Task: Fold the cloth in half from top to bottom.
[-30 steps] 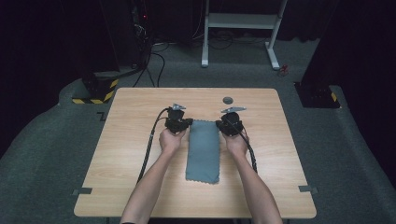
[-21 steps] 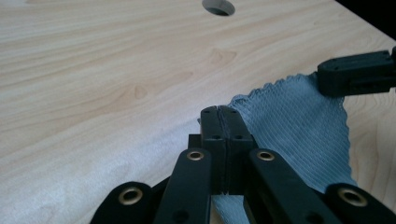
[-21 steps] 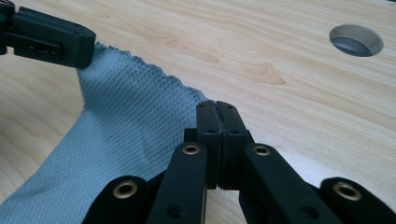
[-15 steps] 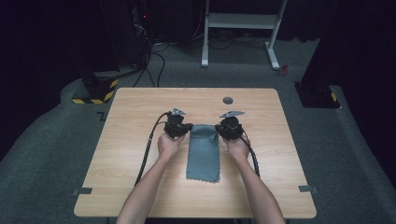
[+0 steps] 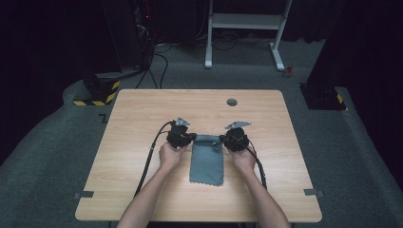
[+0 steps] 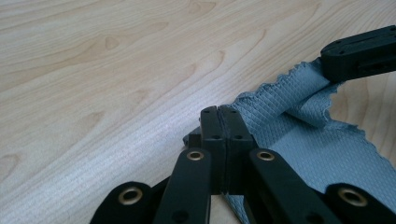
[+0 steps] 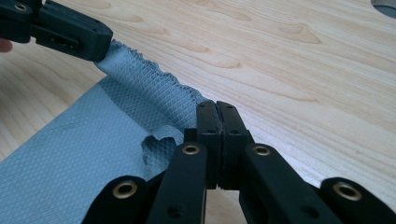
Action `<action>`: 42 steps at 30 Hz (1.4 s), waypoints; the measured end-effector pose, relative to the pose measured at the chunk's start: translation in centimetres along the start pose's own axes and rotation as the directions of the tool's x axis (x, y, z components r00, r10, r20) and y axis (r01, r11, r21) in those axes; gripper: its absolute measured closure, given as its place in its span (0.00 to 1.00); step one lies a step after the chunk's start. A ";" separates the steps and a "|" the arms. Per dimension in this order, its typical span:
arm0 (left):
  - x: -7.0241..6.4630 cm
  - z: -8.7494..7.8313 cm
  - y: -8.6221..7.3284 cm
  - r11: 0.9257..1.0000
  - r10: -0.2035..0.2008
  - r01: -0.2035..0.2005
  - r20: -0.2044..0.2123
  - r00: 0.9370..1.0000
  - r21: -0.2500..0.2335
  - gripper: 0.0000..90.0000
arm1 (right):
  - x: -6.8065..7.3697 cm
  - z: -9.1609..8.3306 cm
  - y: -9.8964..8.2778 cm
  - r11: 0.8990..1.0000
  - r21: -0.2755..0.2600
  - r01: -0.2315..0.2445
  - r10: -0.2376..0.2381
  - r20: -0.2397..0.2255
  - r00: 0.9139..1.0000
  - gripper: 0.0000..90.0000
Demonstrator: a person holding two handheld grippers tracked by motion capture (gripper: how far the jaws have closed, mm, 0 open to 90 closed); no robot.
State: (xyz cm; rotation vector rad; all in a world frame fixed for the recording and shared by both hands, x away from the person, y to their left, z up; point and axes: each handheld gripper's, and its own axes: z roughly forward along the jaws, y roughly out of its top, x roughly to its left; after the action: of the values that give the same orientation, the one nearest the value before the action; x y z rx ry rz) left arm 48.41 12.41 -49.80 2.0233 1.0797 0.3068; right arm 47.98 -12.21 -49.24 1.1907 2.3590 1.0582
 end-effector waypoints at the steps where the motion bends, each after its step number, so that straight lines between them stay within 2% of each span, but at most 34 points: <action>1: -0.1 -0.1 -0.1 1.000 -0.003 0.003 0.003 1.000 -0.001 0.99 | 0.0 0.0 -0.1 1.000 -0.003 0.002 -0.002 -0.002 1.000 0.99; 5: -0.5 -0.6 -0.5 1.000 0.011 -0.011 0.009 1.000 -0.005 0.99 | 0.4 -0.5 -0.3 1.000 -0.011 0.028 -0.028 -0.006 1.000 0.99; 10: -1.0 -1.4 -0.9 0.999 0.027 -0.027 0.026 0.999 -0.023 0.99 | 0.7 -1.2 -0.8 0.999 -0.026 0.039 -0.039 -0.017 0.999 0.99; 15: -1.6 -2.2 -1.3 0.997 0.072 -0.071 0.025 0.997 -0.025 0.99 | 1.2 -1.9 -1.4 0.997 -0.042 0.060 -0.061 -0.026 0.998 0.99; 20: -2.1 -2.6 -1.8 0.997 0.073 -0.073 0.044 0.996 -0.019 0.99 | 1.5 -2.3 -1.9 0.997 -0.037 0.072 -0.073 -0.035 0.997 0.99; 26: -2.5 -3.1 -2.5 0.995 0.095 -0.094 0.051 0.994 -0.020 0.99 | 2.0 -2.8 -2.6 0.995 -0.045 0.088 -0.090 -0.050 0.995 0.99; 28: -2.7 -3.3 -2.8 0.996 0.089 -0.088 0.058 0.994 -0.021 0.99 | 2.2 -2.9 -2.9 0.995 -0.043 0.087 -0.089 -0.052 0.995 0.99; 35: -3.3 -3.9 -3.4 0.992 0.123 -0.120 0.066 0.990 -0.035 0.99 | 2.8 -3.4 -3.8 0.993 -0.049 0.112 -0.114 -0.056 0.992 0.99; 42: -3.5 -4.2 -4.1 0.992 0.123 -0.120 0.076 0.989 -0.041 0.99 | 3.1 -3.9 -4.4 0.991 -0.066 0.112 -0.117 -0.079 0.990 0.99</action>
State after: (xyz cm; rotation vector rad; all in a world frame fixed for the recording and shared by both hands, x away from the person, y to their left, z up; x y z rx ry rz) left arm 41.62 13.20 -49.58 2.0557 0.8986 0.3049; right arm 41.47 -13.35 -49.56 0.9948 2.4061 1.1534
